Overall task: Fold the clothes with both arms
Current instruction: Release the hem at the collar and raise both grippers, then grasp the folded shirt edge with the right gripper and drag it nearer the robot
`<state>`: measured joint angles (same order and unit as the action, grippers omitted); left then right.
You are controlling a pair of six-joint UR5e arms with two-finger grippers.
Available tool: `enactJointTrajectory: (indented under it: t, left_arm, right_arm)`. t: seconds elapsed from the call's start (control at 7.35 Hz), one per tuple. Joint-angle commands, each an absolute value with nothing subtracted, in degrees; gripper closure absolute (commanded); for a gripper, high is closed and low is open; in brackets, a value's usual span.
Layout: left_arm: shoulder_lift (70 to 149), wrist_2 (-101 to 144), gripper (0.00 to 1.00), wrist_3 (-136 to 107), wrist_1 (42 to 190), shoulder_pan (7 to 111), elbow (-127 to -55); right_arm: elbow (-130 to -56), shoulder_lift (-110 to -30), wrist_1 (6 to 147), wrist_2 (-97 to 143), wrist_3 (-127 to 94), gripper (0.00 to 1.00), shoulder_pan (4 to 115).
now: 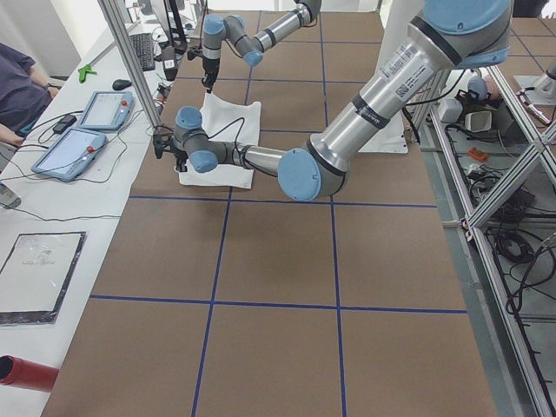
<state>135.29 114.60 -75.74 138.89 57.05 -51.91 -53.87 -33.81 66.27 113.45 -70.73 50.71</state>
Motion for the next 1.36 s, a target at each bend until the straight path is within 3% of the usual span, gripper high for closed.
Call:
enactJointTrajectory:
  t: [0.0, 0.14, 0.82, 1.22]
  left_arm:
    - [135.4, 113.6, 0.01, -75.5, 138.3, 57.0, -51.9]
    - [135.4, 113.6, 0.01, -75.2, 137.8, 57.1, -52.0]
    - [134.2, 114.3, 0.01, -75.3, 133.7, 57.5, -57.1]
    - [133.9, 114.1, 0.01, -75.4, 133.7, 57.6, -58.4]
  right_arm:
    - [-54.1, -34.2, 66.4, 113.5, -64.8, 0.00, 51.1]
    - [-55.6, -35.1, 66.4, 113.6, -64.9, 0.00, 51.1]
    - [-79.6, -53.1, 66.9, 113.3, -70.8, 0.00, 43.0]
    - [-81.9, -55.6, 67.0, 111.5, -75.3, 0.00, 37.9]
